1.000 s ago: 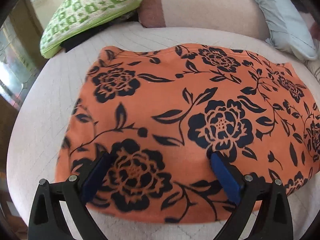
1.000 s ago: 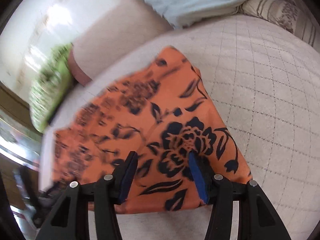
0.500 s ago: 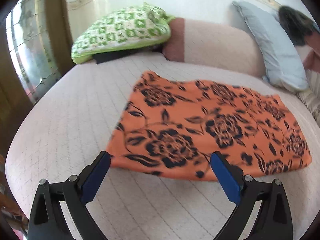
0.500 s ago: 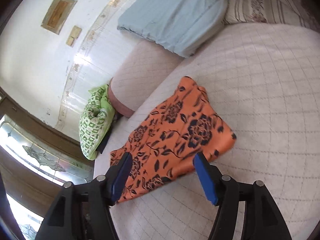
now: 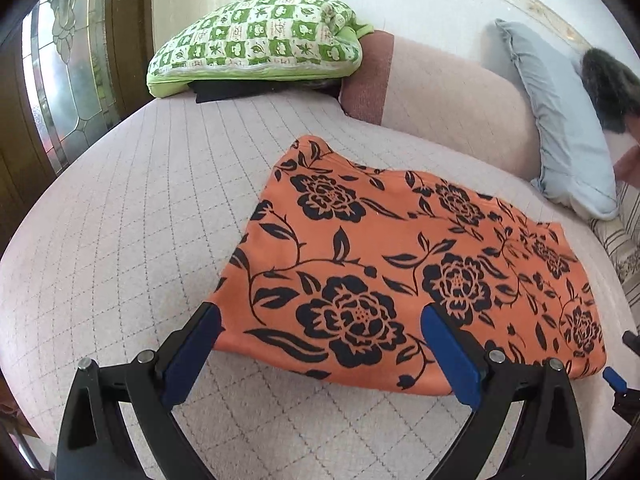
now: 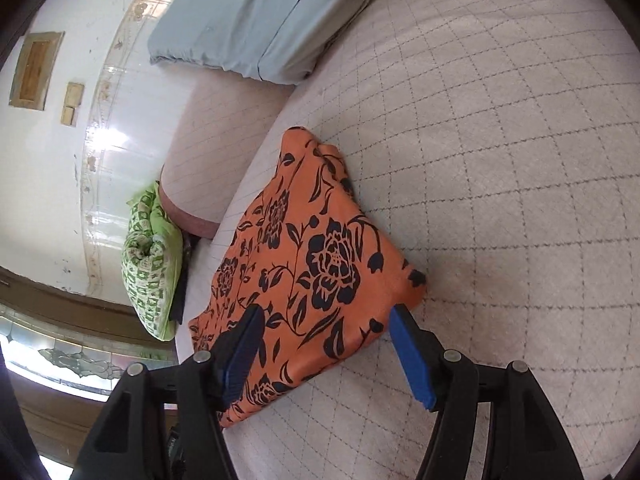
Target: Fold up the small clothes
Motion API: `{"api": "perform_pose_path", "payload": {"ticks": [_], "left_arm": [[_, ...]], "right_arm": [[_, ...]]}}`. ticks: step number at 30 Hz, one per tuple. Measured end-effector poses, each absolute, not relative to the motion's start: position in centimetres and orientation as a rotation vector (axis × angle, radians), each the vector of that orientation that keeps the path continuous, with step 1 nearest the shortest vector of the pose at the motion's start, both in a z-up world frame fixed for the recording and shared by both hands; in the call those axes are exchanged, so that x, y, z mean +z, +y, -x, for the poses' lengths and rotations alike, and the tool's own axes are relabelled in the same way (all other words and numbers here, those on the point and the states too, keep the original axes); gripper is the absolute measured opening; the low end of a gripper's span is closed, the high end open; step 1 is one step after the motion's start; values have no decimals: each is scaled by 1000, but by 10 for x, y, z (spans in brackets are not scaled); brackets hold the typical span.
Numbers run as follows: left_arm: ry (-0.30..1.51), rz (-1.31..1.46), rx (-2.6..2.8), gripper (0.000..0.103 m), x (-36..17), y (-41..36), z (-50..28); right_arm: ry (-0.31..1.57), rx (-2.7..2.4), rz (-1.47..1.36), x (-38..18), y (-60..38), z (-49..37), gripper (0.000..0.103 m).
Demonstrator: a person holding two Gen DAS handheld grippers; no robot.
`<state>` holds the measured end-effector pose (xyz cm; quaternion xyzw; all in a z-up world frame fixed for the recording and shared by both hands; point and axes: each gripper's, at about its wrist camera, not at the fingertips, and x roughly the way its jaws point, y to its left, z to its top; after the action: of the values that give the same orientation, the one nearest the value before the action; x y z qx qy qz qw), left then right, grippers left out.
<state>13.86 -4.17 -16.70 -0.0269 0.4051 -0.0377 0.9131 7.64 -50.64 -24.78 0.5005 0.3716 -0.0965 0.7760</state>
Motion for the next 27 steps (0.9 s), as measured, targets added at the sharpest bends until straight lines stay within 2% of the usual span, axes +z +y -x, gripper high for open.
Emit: {"api": "perform_pose_path", "payload": {"ticks": [14, 19, 22, 27], "left_arm": [[866, 49, -101, 100, -169, 4, -136], [946, 173, -157, 98, -180, 29, -145], [1024, 235, -163, 93, -194, 36, -156], [1106, 331, -166, 93, -210, 42, -165]], "right_arm": [[787, -170, -1138, -249, -512, -69, 68], [836, -214, -1188, -264, -514, -72, 68], [884, -215, -1194, -275, -509, -80, 68], [897, -221, -1179, -279, -504, -91, 68]]}}
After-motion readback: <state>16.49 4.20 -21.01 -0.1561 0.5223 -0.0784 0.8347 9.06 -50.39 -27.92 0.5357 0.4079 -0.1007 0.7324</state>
